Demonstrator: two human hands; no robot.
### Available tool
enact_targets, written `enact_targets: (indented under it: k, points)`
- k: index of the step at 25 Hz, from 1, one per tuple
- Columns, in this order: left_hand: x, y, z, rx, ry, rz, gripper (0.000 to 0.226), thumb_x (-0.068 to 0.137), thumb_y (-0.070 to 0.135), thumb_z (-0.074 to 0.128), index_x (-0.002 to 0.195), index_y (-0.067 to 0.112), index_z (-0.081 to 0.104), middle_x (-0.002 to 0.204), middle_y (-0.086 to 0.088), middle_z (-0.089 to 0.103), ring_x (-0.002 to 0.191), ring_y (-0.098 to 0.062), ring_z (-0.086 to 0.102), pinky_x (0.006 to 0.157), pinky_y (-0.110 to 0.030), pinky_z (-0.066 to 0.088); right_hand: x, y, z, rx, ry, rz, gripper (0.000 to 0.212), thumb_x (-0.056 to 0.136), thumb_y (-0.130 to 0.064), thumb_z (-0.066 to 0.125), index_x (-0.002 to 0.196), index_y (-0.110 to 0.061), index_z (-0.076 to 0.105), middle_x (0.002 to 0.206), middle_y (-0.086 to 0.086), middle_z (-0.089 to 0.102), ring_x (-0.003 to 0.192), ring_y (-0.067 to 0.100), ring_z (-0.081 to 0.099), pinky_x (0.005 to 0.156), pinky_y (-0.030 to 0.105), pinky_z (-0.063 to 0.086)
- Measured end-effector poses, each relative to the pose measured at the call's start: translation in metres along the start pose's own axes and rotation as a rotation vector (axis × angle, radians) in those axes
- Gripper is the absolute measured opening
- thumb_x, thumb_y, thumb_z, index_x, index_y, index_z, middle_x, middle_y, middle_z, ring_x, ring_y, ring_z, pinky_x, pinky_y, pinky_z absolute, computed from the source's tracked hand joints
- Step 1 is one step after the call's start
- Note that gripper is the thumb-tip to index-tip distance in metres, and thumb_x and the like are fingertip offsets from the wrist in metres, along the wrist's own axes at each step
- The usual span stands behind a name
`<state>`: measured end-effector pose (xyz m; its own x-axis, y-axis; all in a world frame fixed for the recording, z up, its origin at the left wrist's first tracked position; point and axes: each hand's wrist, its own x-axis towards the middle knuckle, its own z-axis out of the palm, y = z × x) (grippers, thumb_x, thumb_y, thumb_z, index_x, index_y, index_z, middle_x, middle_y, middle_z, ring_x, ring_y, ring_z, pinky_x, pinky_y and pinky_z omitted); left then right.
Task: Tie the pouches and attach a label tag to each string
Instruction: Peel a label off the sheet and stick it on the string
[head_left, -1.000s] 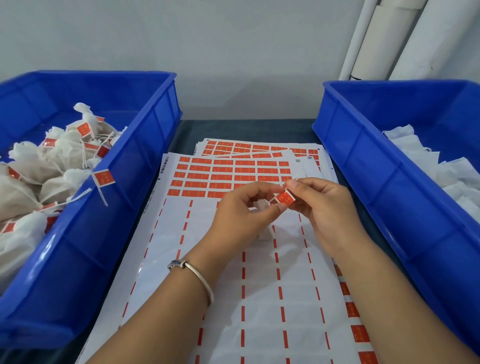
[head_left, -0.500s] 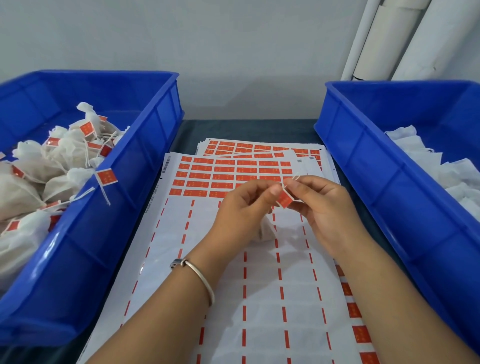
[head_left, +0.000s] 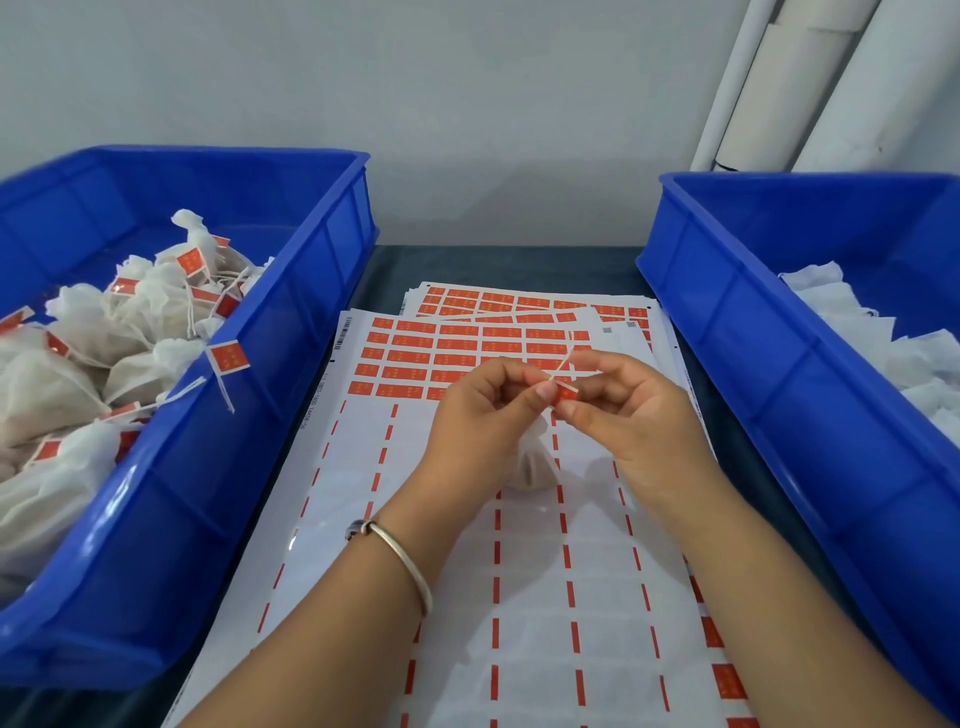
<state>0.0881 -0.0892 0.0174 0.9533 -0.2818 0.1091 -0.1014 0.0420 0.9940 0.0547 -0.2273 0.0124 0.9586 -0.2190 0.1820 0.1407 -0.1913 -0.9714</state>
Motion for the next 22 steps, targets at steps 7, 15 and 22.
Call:
enact_targets:
  k: [7,15,22]
  points:
    - [0.002,0.005,-0.003,0.163,0.017,-0.035,0.009,0.084,0.023,0.066,0.078,0.029,0.063,0.075,0.016,0.067,0.075,-0.001,0.064,0.058,-0.006,0.046,0.003,0.008,0.002,0.195,0.117,0.082,0.035,0.078,-0.022,0.071,0.102,-0.043,0.056,0.089,-0.011,0.073,0.084,0.007,0.071,0.071,0.023,0.056]
    - [0.006,0.038,-0.015,0.438,0.068,-0.008,0.016,0.089,0.026,0.060,0.077,0.035,0.055,0.075,0.015,0.059,0.070,-0.004,0.056,0.052,-0.004,0.038,-0.001,0.021,0.011,0.198,0.021,0.153,0.029,0.091,-0.046,0.044,0.113,-0.034,0.058,0.087,0.002,0.073,0.081,0.019,0.070,0.071,0.026,0.055]
    - [-0.013,0.101,-0.063,0.308,0.379,0.201,0.013,0.089,0.023,0.059,0.079,0.030,0.055,0.068,0.013,0.064,0.067,0.001,0.063,0.057,-0.009,0.049,-0.001,0.024,0.016,0.058,-0.026,0.181,0.023,0.098,-0.040,0.038,0.109,-0.034,0.057,0.083,-0.001,0.073,0.078,0.019,0.070,0.072,0.027,0.052]
